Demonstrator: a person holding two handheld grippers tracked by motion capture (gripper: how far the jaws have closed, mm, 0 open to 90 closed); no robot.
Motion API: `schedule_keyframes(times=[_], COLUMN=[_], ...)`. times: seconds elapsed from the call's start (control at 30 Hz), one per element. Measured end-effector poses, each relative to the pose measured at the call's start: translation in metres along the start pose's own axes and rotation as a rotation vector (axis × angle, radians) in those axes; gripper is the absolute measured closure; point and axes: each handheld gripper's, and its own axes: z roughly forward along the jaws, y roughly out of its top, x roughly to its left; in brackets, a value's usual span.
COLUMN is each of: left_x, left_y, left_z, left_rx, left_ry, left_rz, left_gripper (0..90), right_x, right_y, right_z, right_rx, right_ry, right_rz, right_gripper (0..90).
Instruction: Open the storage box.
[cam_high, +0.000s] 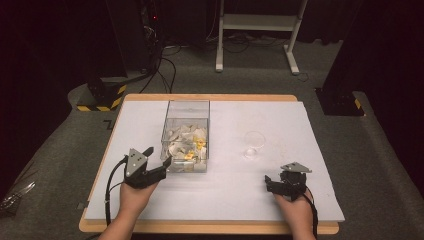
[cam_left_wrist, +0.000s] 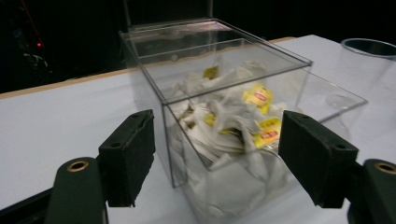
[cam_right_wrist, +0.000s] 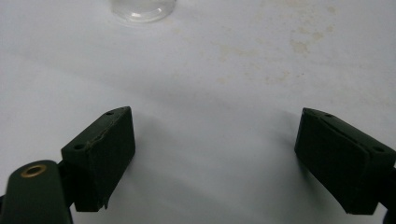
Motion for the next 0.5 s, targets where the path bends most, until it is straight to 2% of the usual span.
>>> schedule_keyframes(times=[0.13,0.3,0.5], left_x=[0.008,0.012,0.017], left_y=[0.005,0.009,0.006], left_z=[0.009,0.020,0.031], left_rx=[0.005,0.017,0.043], left_ry=[0.003,0.005,0.013], left_rz=[-0.014,-0.013,-0.020], left_gripper=[28.5,30.5,30.2], right_x=[0.000,0.000,0.000], right_y=[0.000,0.000,0.000], right_z=[0.000,0.000,0.000], right_rx=[0.000,0.000,0.000], right_ry=[0.000,0.000,0.000], right_rz=[0.000,0.000,0.000], right_gripper=[12.0,12.0,12.1])
